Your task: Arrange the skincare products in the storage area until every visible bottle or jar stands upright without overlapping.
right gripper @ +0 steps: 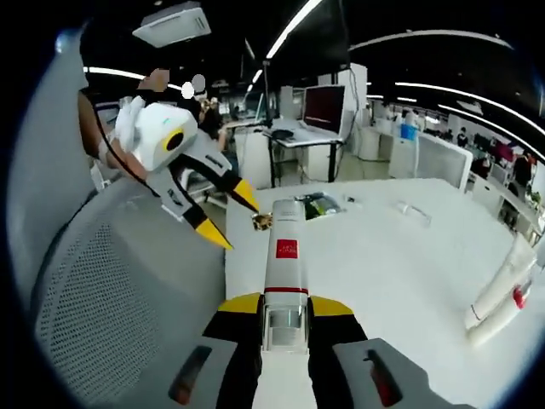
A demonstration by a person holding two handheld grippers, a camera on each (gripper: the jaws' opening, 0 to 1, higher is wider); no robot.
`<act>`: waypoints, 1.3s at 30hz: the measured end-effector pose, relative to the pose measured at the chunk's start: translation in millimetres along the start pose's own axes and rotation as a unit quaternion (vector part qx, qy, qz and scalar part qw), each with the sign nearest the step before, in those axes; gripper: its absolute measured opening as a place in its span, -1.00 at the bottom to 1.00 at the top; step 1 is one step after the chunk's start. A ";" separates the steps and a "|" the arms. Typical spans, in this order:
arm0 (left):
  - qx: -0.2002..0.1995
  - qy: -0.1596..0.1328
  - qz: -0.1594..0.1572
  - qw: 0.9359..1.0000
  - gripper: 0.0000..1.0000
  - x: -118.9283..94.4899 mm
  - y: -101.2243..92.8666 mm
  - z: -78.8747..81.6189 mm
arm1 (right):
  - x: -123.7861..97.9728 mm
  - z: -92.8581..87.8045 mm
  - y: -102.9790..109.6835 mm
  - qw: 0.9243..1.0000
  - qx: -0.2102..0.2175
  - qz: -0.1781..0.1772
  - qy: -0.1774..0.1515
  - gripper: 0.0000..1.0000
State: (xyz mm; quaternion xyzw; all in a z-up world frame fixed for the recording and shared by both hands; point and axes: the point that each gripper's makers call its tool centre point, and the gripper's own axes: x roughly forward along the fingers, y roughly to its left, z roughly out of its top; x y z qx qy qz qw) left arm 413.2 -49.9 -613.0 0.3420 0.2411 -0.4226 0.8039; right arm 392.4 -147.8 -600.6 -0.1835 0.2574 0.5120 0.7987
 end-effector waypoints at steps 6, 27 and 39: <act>0.015 -0.027 -0.026 0.999 -0.29 -1.6 -13.0 12.1 | 10.5 -6.0 19.7 0.996 -0.068 0.033 0.037 -0.78; 0.138 -0.036 -0.104 0.984 -0.61 -2.7 -55.3 18.1 | 24.4 2.2 41.9 0.953 -0.274 0.078 0.103 -0.77; 0.118 -0.021 -0.110 0.987 -0.63 -6.8 -54.0 15.2 | 28.2 3.0 41.5 0.956 -0.266 0.077 0.095 -0.75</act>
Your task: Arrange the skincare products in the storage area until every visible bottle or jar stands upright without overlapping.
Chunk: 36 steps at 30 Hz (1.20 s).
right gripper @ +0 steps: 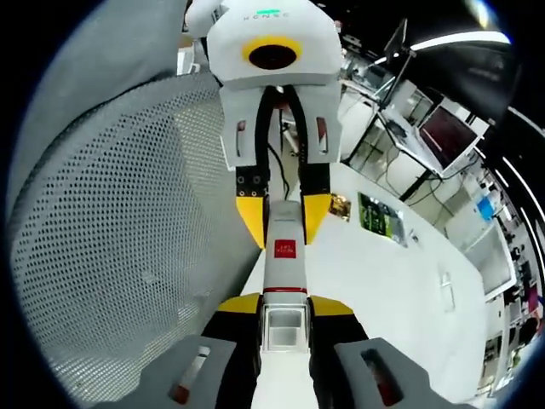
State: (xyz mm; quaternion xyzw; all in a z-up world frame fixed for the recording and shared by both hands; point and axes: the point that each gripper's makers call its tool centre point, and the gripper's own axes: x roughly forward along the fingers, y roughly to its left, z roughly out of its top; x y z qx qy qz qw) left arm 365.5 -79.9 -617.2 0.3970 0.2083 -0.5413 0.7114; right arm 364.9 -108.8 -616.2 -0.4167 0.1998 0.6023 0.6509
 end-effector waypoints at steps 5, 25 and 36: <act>-0.022 -0.005 0.002 1.000 -0.63 -2.0 3.8 0.0 | -2.6 2.2 -9.6 0.999 0.041 -0.019 -0.023 -0.67; -0.070 -0.028 0.070 0.995 -0.62 -13.2 31.1 1.3 | -20.6 4.0 -40.2 0.739 0.610 0.006 -0.288 -0.28; -0.063 -0.047 0.089 0.993 -0.62 -17.7 36.8 8.1 | -17.8 22.4 -46.9 0.623 0.693 0.047 -0.358 -0.56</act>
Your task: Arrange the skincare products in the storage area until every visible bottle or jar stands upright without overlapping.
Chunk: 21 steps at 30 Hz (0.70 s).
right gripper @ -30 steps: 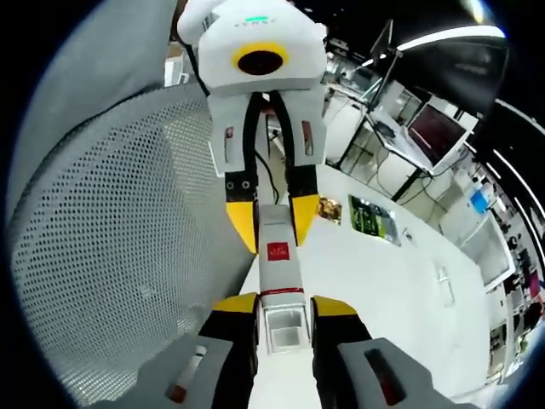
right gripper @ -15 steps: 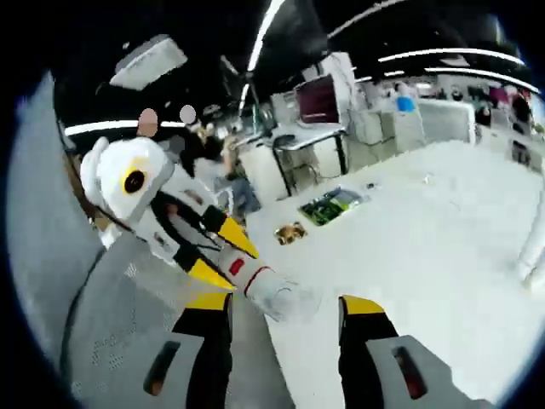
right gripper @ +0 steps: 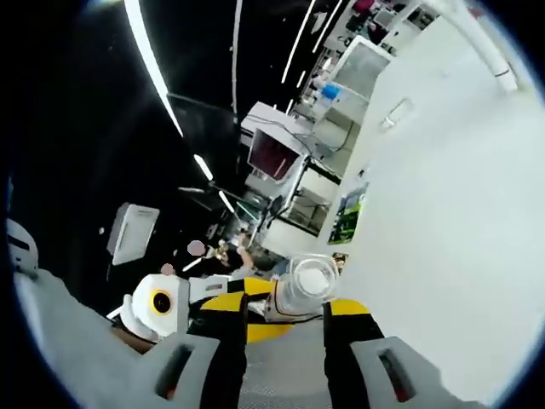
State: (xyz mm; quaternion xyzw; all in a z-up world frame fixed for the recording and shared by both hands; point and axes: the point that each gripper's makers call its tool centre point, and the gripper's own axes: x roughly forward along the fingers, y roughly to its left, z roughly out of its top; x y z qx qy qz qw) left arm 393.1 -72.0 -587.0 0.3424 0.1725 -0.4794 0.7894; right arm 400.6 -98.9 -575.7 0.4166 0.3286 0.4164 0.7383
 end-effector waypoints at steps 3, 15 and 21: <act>0.000 -0.011 0.000 1.000 -0.62 -1.1 -0.2 3.9 | -0.5 1.0 3.7 1.000 0.010 0.008 0.004 -0.73; -0.006 -0.047 -0.011 0.999 -0.59 1.1 -3.9 15.3 | -10.0 6.4 15.1 0.986 -0.159 -0.004 0.049 -0.79; -0.016 -0.046 -0.018 0.999 -0.45 2.6 -6.8 14.2 | -13.3 4.5 27.9 0.956 -0.274 0.018 0.107 -0.79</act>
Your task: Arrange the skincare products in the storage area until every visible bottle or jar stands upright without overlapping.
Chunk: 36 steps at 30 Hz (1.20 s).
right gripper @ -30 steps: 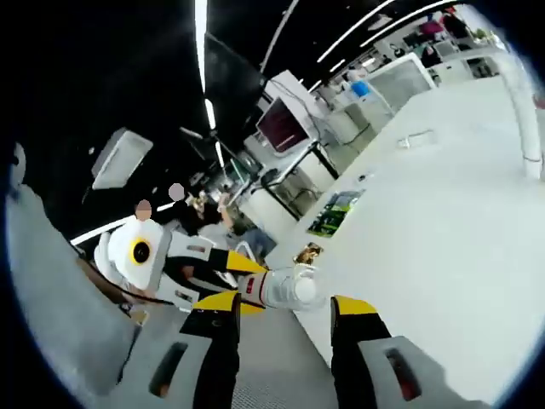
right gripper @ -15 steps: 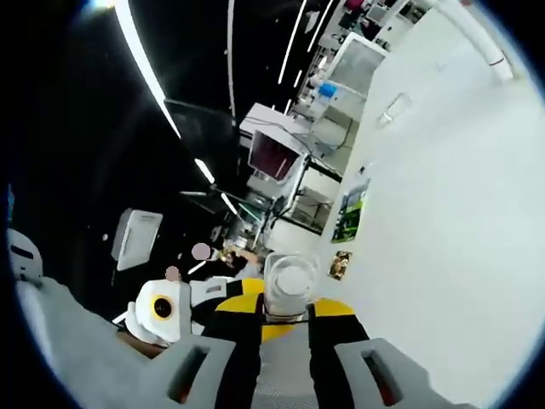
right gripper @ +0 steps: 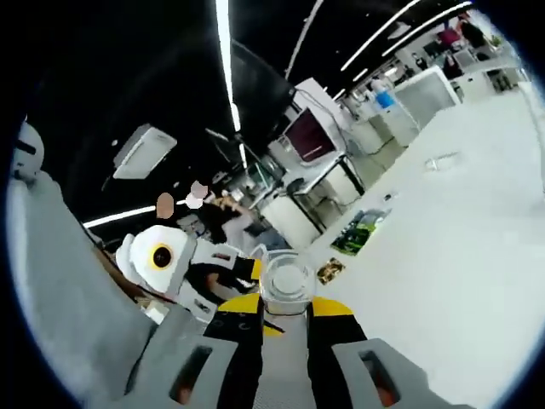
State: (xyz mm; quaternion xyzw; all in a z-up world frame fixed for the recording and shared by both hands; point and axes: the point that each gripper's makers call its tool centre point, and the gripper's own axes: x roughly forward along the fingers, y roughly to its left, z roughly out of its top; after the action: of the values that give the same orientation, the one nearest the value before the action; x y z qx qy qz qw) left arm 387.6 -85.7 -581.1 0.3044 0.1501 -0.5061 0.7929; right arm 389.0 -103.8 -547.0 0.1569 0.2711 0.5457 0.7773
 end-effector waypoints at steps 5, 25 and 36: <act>-0.007 -0.001 -0.014 1.000 -0.38 0.5 -5.4 0.6 | 1.7 -1.7 14.8 0.991 -0.119 0.032 0.051 -0.79; -0.068 0.025 -0.003 0.997 -0.56 -8.5 2.1 -9.2 | 17.5 8.5 25.2 0.985 -0.153 0.046 0.070 -0.75; -0.182 0.016 0.040 0.982 -0.56 -14.0 27.6 -15.5 | 29.1 18.7 20.8 0.998 -0.063 -0.009 0.004 -0.63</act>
State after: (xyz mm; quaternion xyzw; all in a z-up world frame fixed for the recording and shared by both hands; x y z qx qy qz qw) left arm 407.2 -57.6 -576.2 0.1687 0.2406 -0.4334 0.8519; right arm 391.7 -68.2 -528.1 0.1035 0.2407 0.5555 0.7892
